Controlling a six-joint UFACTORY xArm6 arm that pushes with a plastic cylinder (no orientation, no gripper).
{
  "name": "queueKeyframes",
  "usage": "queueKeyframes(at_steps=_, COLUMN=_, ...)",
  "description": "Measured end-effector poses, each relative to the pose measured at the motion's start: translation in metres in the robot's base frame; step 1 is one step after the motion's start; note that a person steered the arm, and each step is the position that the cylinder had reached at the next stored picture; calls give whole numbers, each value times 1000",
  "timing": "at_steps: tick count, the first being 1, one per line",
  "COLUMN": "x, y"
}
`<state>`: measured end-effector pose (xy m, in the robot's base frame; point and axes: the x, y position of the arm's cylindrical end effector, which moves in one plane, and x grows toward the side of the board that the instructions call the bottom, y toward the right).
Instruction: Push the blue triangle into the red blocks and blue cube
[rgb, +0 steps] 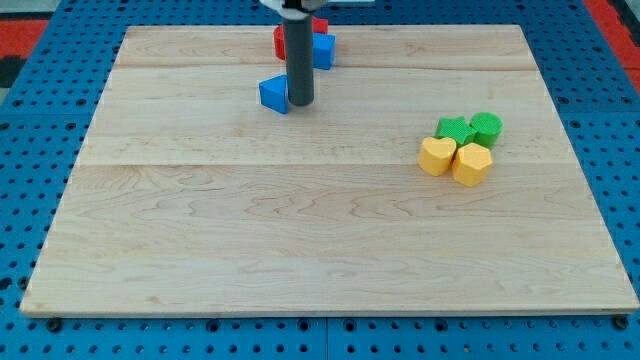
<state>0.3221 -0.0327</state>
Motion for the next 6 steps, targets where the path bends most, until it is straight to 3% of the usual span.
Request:
queueKeyframes(at_steps=2, x=62, y=-6)
queueKeyframes(at_steps=3, x=61, y=-46)
queueKeyframes(at_steps=4, x=18, y=-47)
queueKeyframes(at_steps=6, x=-27, y=-41)
